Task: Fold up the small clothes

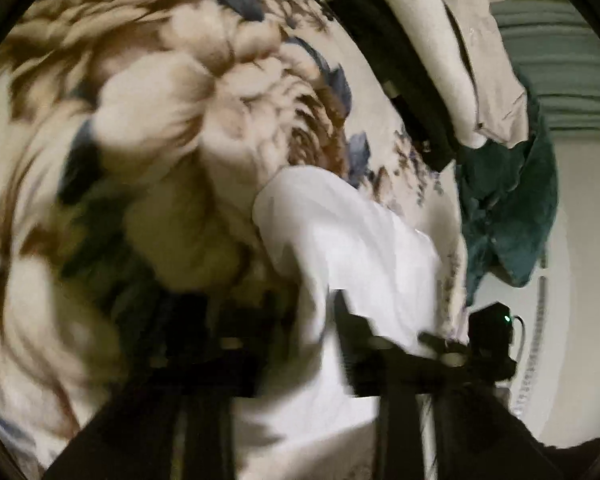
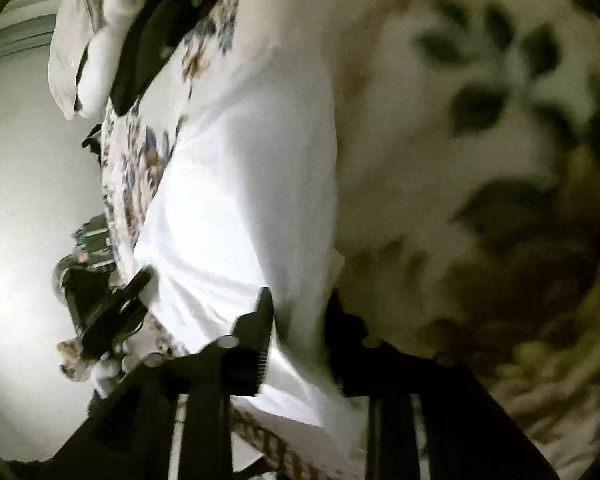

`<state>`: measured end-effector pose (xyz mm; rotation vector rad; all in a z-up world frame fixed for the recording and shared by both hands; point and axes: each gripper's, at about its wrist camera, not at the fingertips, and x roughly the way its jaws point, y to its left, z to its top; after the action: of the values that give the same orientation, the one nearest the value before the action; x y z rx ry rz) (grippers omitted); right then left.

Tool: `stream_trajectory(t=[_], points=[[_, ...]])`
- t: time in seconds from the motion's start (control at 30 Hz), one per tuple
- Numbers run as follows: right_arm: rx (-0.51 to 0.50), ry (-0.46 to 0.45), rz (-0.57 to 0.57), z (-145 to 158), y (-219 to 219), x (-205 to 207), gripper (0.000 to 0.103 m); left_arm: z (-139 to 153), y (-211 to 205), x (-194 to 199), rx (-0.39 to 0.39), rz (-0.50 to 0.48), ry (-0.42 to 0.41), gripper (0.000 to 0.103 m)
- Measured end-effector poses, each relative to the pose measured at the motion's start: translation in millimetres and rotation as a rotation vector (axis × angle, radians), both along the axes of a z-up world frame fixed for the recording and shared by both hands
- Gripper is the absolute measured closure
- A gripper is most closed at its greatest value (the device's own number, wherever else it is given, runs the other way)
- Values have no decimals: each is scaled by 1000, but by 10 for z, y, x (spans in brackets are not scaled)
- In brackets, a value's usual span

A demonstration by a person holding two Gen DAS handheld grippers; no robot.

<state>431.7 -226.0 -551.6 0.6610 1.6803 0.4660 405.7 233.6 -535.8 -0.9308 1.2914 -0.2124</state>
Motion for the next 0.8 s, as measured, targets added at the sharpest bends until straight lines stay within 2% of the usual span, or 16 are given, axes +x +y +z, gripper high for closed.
stream_trajectory(t=[0.03, 0.07, 0.13, 0.23, 0.3, 0.33, 0.37, 0.4, 0.47, 0.53, 0.6, 0.67, 0.7, 0.73, 0.8], points=[[-18, -29, -17, 66, -91, 56, 55, 34, 37, -41, 1, 20, -3, 40], [-20, -59, -41, 123, -161, 131, 45, 51, 64, -56, 1, 40, -12, 37], [-2, -83, -77, 140, -265, 308, 39, 18, 89, 18, -11, 62, -11, 37], [31, -67, -105, -16, -247, 636, 39, -193, 27, 361, -44, 83, 10, 37], [50, -47, -108, -122, -28, 823, 39, -309, -68, 540, -27, 79, 34, 40], [75, -45, -110, -161, 78, 897, 40, -330, -124, 628, -9, 74, 28, 45], [81, -62, -117, -155, 165, 945, 60, -292, -199, 729, 22, 53, -3, 81], [75, -82, -110, -132, 213, 972, 93, -254, -264, 807, 46, 21, -21, 98], [32, -125, -99, -89, 291, 1049, 94, -123, -399, 944, 179, -44, -62, 98], [-21, -167, -133, -20, 288, 1094, 94, -62, -493, 1035, 268, -93, -77, 98], [-45, -170, -175, -39, 267, 1122, 95, -115, -477, 1076, 285, -111, -64, 98], [-42, -123, -177, -148, 257, 1141, 95, -193, -393, 1053, 230, -100, -41, 97], [-37, -98, -164, -191, 267, 1146, 93, -218, -335, 1023, 180, -81, -31, 93], [-33, -81, -155, -212, 269, 1150, 92, -223, -237, 948, 99, -48, -19, 93], [-11, -29, -136, -196, 210, 1108, 69, -190, -74, 765, 31, -2, -8, 73]])
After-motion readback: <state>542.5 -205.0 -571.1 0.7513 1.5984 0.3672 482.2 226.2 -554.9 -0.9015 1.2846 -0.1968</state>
